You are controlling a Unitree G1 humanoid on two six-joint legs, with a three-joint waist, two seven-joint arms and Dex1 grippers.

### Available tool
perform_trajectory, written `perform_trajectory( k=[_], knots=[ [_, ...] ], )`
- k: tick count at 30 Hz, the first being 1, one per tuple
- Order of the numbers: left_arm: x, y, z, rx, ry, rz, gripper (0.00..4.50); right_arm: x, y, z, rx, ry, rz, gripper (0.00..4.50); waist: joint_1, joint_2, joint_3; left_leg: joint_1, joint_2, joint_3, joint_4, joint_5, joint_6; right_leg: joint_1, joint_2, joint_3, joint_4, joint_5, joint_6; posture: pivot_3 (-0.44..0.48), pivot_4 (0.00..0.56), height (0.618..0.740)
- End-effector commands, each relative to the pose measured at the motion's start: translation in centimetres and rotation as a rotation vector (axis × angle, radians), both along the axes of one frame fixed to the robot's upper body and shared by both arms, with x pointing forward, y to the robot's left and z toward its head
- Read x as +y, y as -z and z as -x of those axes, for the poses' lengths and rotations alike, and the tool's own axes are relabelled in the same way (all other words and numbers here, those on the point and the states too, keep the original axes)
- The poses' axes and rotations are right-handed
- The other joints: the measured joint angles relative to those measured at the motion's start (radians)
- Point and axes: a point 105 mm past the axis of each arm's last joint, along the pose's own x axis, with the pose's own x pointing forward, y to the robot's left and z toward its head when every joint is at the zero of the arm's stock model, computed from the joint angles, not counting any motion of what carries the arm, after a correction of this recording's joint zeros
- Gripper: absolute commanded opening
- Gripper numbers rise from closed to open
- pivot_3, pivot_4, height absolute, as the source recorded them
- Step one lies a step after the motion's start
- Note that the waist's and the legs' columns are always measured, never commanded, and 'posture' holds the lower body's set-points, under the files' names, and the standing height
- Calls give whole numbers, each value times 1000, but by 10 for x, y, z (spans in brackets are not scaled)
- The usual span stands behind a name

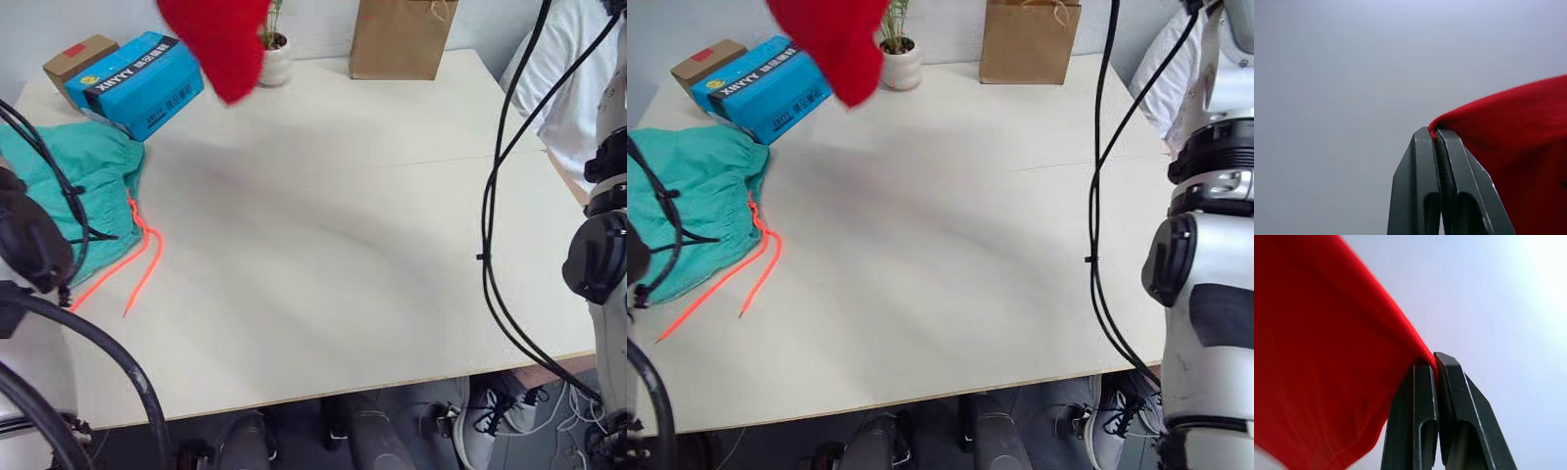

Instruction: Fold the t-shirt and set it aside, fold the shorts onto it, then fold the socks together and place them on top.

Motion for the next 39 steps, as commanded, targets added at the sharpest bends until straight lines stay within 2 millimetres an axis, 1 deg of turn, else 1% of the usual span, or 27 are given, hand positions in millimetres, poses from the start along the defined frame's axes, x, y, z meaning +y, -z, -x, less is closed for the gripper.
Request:
perform_trajectory(
  k=[1, 3, 4, 5, 6, 7, 8, 9, 10, 11, 13, 15, 17, 19, 20, 24, 27, 29, 33, 35, 37, 39],
  knots=[
    [6, 31, 1, 107, 32, -151, 0, -9, 40, -14, 111, 1, 68, 23, -1, 0, 0, 3, 0, 2, 2, 0, 0, 3, 0, 0, 1, 0, 0, 0, 150, 740],
    [9, 72, -11, 254, 31, -244, 0, -8, 79, -26, 225, -12, 130, 23, -2, 0, 0, 8, 0, 7, 6, 1, 1, 7, 0, 3, 3, 0, 0, 0, 150, 740],
    [13, 126, -22, 431, 5, -348, 0, -6, 132, -38, 369, -6, 242, 23, -3, 0, 0, 16, 0, 7, 7, 1, 1, 14, -1, 4, 5, 0, 0, 0, 150, 740],
    [13, 170, -23, 580, 15, -421, 0, -6, 175, -41, 502, -35, 302, 23, -6, 2, -1, 21, 0, 8, 9, 2, 1, 20, 0, 4, 5, 0, 0, 0, 150, 740],
    [12, 197, -20, 678, 30, -462, 0, -6, 202, -39, 592, -61, 334, 23, -7, 2, -1, 34, 1, 5, 3, 3, 1, 29, -1, 8, 5, 0, 0, 0, 150, 740],
    [9, 230, -13, 783, 44, -507, 0, -10, 235, -35, 701, -81, 352, 23, -6, 2, -1, 48, 2, 3, -1, 2, -1, 41, 0, 11, 5, -4, 1, 0, 150, 740],
    [5, 253, -6, 860, 81, -511, 0, -12, 256, -27, 749, -97, 384, 23, -3, 2, 0, 49, 3, 1, 0, 2, -1, 43, 0, 11, 8, -7, 1, 0, 150, 740],
    [0, 279, 5, 945, 106, -541, 0, -14, 277, -19, 805, -104, 407, 23, -1, 2, 0, 45, 4, 0, 0, 2, -2, 38, -1, 12, 10, -7, 0, 0, 150, 740],
    [-3, 299, 14, 1007, 118, -567, 0, -17, 293, -12, 862, -114, 419, 23, 0, 2, 0, 42, 4, -1, 2, 2, -2, 34, -1, 12, 14, -9, 0, 0, 150, 740],
    [-7, 317, 23, 1072, 148, -578, 0, -19, 306, -5, 900, -125, 447, 23, 0, 2, 0, 34, 4, -2, 4, 2, -2, 27, -1, 12, 15, -10, 0, 0, 150, 740],
    [-14, 347, 44, 1201, 180, -615, 0, -25, 334, 8, 1002, -141, 484, 23, 0, 2, 0, 31, 4, -2, 4, 2, -3, 23, -1, 13, 17, -10, -1, 0, 150, 740],
    [-21, 368, 63, 1315, 240, -593, 0, -28, 351, 20, 1071, -164, 510, 23, -1, 2, 0, 34, 4, -2, 4, 2, -4, 26, -1, 13, 16, -10, -1, 0, 150, 740],
    [-26, 382, 78, 1385, 260, -616, 0, -29, 361, 31, 1122, -194, 539, 23, -1, 1, -1, 45, 4, -5, 1, 1, -5, 38, 0, 10, 11, -11, -3, 0, 150, 740],
    [-28, 389, 87, 1428, 260, -620, 0, -30, 365, 38, 1170, -219, 540, 23, -1, 1, -1, 53, 4, -7, -1, -1, -5, 47, 0, 9, 9, -13, -5, 0, 150, 740],
    [-27, 391, 89, 1446, 255, -619, 0, -30, 366, 40, 1183, -226, 543, 23, -1, 1, -1, 53, 4, -9, -1, -4, -2, 49, 0, 7, 8, -13, -5, 0, 150, 740],
    [-22, 396, 94, 1501, 230, -588, 0, -29, 378, 58, 1289, -264, 579, 23, 2, 1, -1, 53, 4, -11, -1, -4, -2, 50, 0, 6, 7, -13, -5, 0, 150, 740],
    [-20, 399, 97, 1537, 231, -574, 0, -28, 382, 66, 1330, -271, 589, 23, 3, 1, -1, 53, 4, -12, -2, -4, -3, 51, 0, 4, 5, -13, -5, 0, 150, 740],
    [-20, 401, 100, 1569, 242, -575, 0, -27, 385, 73, 1359, -281, 601, 23, 4, 1, -1, 52, 4, -12, -2, -4, -3, 51, 0, 4, 4, -13, -5, 0, 150, 740],
    [-16, 403, 113, 1685, 294, -540, 0, -28, 392, 91, 1475, -324, 601, 23, 5, 1, -1, 52, 4, -12, -2, -6, -4, 52, 0, 4, 2, -14, -5, 0, 150, 740],
    [-16, 403, 118, 1726, 316, -526, 0, -28, 391, 95, 1498, -338, 592, 23, 5, 0, -1, 52, 5, -12, -2, -6, -4, 52, 0, 3, 2, -14, -4, 0, 150, 740],
    [-14, 406, 128, 1806, 349, -544, 0, -31, 392, 97, 1520, -334, 584, 23, 3, 0, -1, 52, 5, -13, -2, -7, -2, 52, 0, 3, 1, -14, -4, 0, 150, 740],
    [-16, 407, 133, 1850, 381, -542, 0, -32, 392, 98, 1535, -336, 572, 23, 3, 0, -1, 52, 5, -13, -2, -8, 0, 52, 0, 3, 1, -14, -5, 0, 150, 740]
  ],
)
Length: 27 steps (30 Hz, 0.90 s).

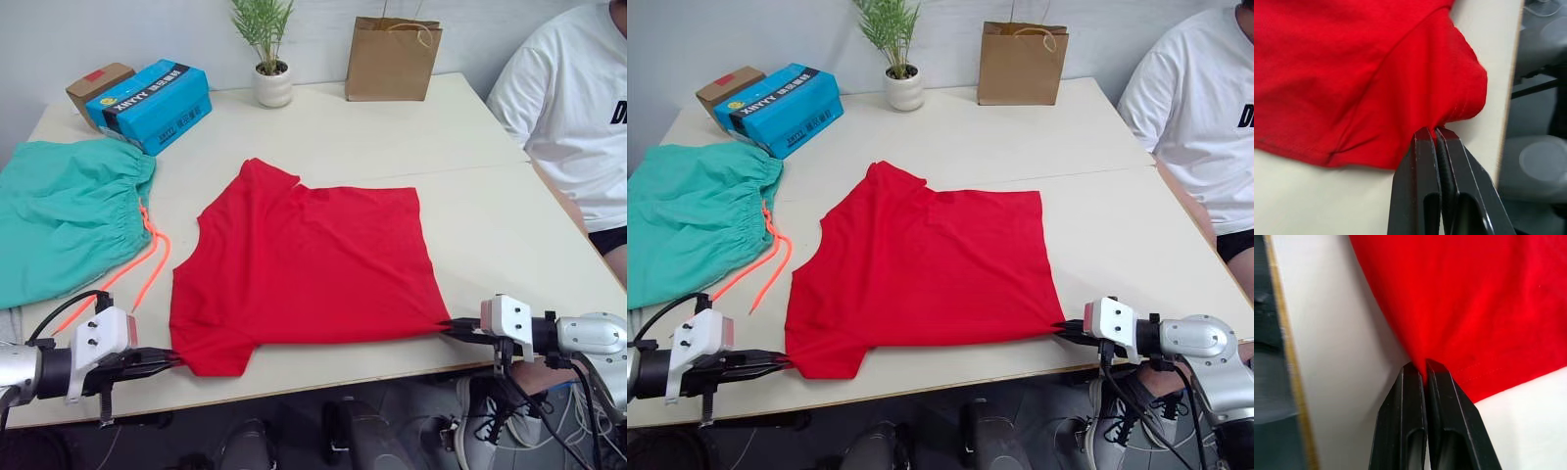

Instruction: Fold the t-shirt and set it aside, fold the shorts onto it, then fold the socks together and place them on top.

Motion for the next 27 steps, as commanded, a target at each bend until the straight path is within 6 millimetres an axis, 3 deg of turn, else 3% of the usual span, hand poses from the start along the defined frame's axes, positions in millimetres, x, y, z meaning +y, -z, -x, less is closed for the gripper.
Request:
perform_trajectory(
  k=[1, 7, 14, 20, 27],
  knots=[
    [-5, -9, 6, 43, 23, 31, 0, -5, -10, 2, 1, 10, 0, 23, 1, 0, 0, 0, 0, 0, 0, 0, 0, 0, 0, 0, 0, 0, 0, 0, 150, 740],
    [-5, -27, -17, 34, -38, 102, 0, -1, -24, -3, 175, 55, -86, 23, 5, 0, 0, 0, 0, -1, 0, -1, 1, 0, 0, 0, -1, 0, 0, 0, 150, 740],
    [-1, -39, -45, 8, -74, 127, 0, 9, -46, -23, 226, 92, -169, 23, 1, 0, 0, -1, 0, 0, -2, -2, 1, -1, 0, 0, -2, 0, 0, 0, 150, 740],
    [0, -49, -78, -107, -91, 115, 0, 13, -48, -46, 227, 140, -190, 23, 3, 0, 0, -2, 0, 0, -2, -1, 0, -1, 0, 0, -3, 0, 0, 0, 150, 740],
    [-3, -40, -84, -78, -57, 91, 0, 25, -36, -52, 222, 117, -161, 23, 0, 0, 0, -3, 1, 1, -1, -1, -2, -3, 0, 0, -3, -1, 1, 0, 150, 740]
  ],
)
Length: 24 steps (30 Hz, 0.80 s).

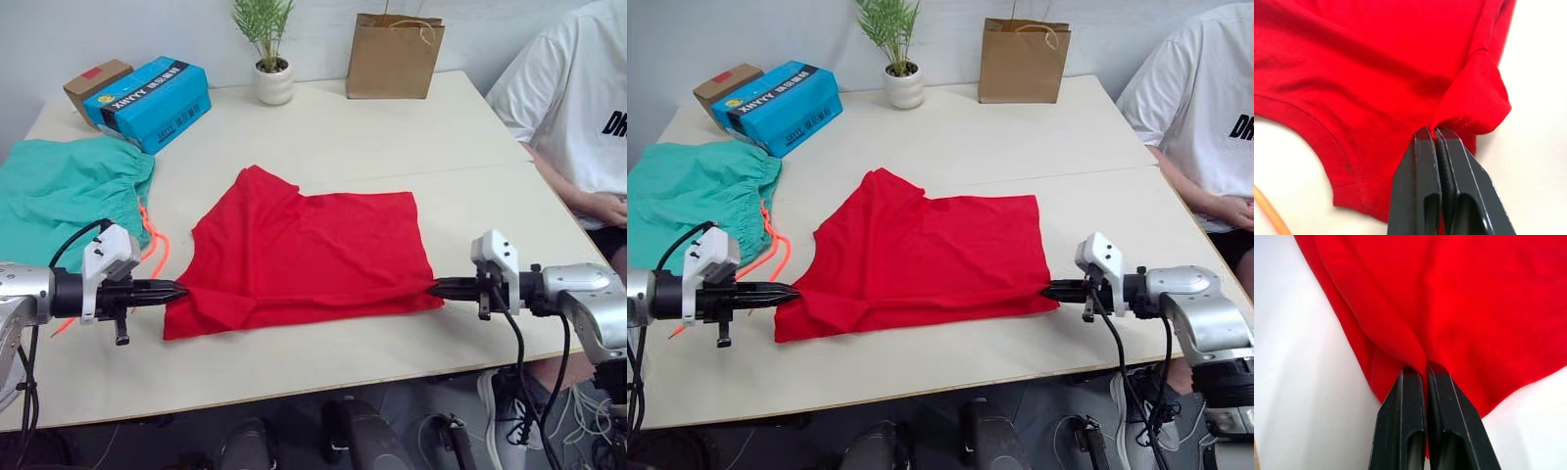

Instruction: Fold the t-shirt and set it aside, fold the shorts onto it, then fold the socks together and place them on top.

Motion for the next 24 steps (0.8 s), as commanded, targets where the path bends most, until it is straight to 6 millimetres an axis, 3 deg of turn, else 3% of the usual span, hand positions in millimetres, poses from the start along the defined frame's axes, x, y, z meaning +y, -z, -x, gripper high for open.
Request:
perform_trajectory(
  k=[1, 8, 11, 12, 15, 18, 20, 22, 24],
  knots=[
    [3, 3, -1, 14, -2, -18, 0, 5, -4, -4, -42, -8, 6, 23, -1, 0, 0, 0, 0, 1, 0, 0, 0, 0, 0, 0, 0, 0, 0, 0, 150, 740],
    [7, 7, -3, 23, -52, 61, 0, -1, 2, -10, -114, 27, 30, 23, 0, 0, 0, 0, 0, 0, 1, 0, 0, 0, 0, 0, 1, 0, 0, 0, 150, 740],
    [11, 7, -7, -23, -73, 73, 0, -5, -4, -16, -152, 68, -34, 23, 1, 0, 0, 0, 0, 1, 1, 0, 0, 0, 0, 0, 1, 0, 0, 0, 150, 740],
    [12, 6, -10, -50, -89, 79, 447, -7, -9, -18, -157, 93, -78, 225, 1, 0, 0, 0, 0, 1, 1, 0, 0, 0, 0, 0, 1, 0, 0, 0, 150, 740],
    [15, 3, -15, -106, -117, 93, 1111, -10, -19, -18, -202, 107, -123, 942, 0, 0, 0, 0, 0, 0, 2, 0, 0, 0, 0, 0, 1, 0, 0, 0, 150, 740],
    [28, -8, -23, -252, -194, 95, 2093, -22, -24, -15, -222, 147, -112, 1997, 2, 0, 0, 0, 0, 0, 2, 0, 0, 0, 0, 0, 1, 0, 0, 0, 150, 740],
    [44, -42, -32, -480, -318, 178, 2764, -36, -41, -13, -332, 191, -107, 2709, 7, 0, 0, 0, 0, 0, 2, 0, 0, 0, 0, 0, 1, 0, 0, 0, 150, 740],
    [42, -57, -22, -510, -299, 262, 3336, -33, -57, -4, -374, 170, -150, 2726, 8, 0, 0, -1, 0, 0, 2, 0, 0, 0, 0, 0, 1, 0, 0, 0, 150, 740],
    [25, -50, -2, -402, -175, 278, 3336, -20, -63, 8, -361, 106, -188, 2726, 2, 0, 0, 0, 0, 0, 2, 0, 0, 0, 0, 0, 1, 0, 0, 0, 150, 740]
  ],
)
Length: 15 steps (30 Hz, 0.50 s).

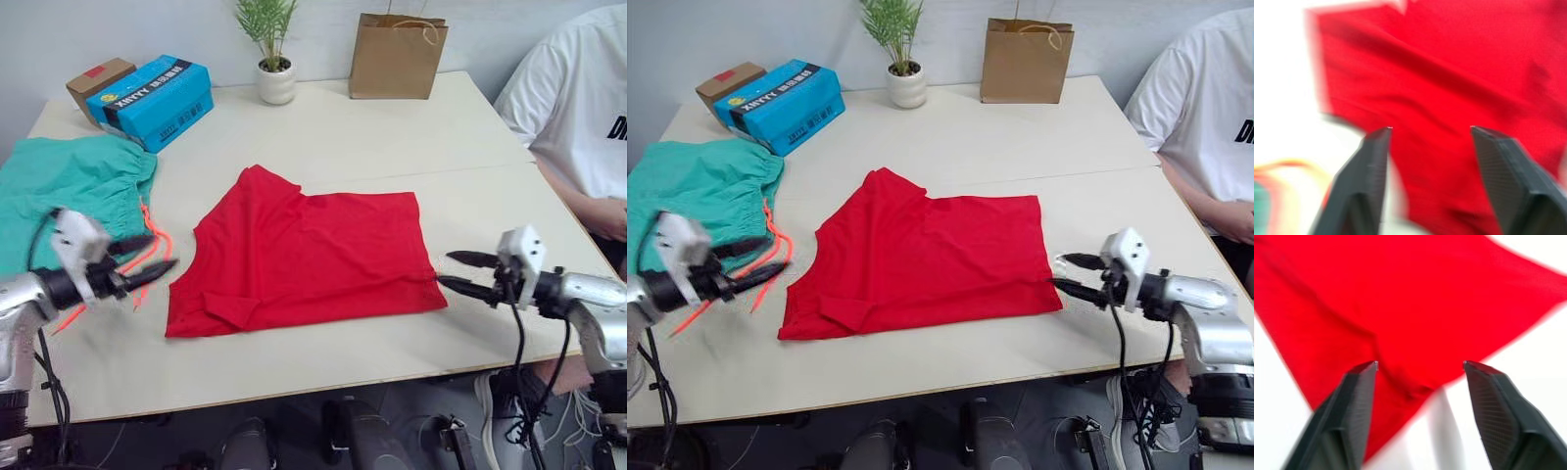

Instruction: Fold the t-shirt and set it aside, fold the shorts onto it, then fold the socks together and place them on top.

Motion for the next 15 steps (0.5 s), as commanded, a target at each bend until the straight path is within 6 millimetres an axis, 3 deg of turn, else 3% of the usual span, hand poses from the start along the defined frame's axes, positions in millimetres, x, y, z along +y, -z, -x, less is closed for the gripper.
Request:
perform_trajectory(
  k=[1, 5, 10, 12, 15],
  knots=[
    [-25, -9, 33, 46, 199, -17, 3213, 22, -32, 20, -87, -125, -39, 2726, -8, 0, 0, 0, 0, 0, 0, 0, 0, 0, 0, 0, 0, 0, 0, 0, 150, 740],
    [-58, 28, 63, 194, 412, -172, 2112, 57, -19, 36, -88, -262, -31, 1771, -9, 0, 0, 3, 1, 0, -2, -1, -2, 2, 0, 0, -1, -1, 1, 0, 150, 740],
    [-101, 48, 66, 172, 534, -169, 601, 87, 17, 38, -102, -366, 37, 105, 3, 0, 0, 2, 0, -1, -1, -2, 0, 3, 0, 0, -2, -1, 1, 0, 150, 740],
    [-114, 63, 70, 161, 593, -249, 32, 90, 27, 31, -118, -363, 69, 0, 9, 0, -1, 2, -1, -1, -1, -1, 1, 3, 0, 0, -3, 0, 1, 0, 150, 740],
    [-124, 77, 66, 137, 578, -290, 32, 96, 37, 22, -130, -354, 79, 0, 14, 0, -1, 2, -1, 0, -1, -1, 1, 3, 0, 1, -3, 0, 2, 0, 150, 740]
  ],
)
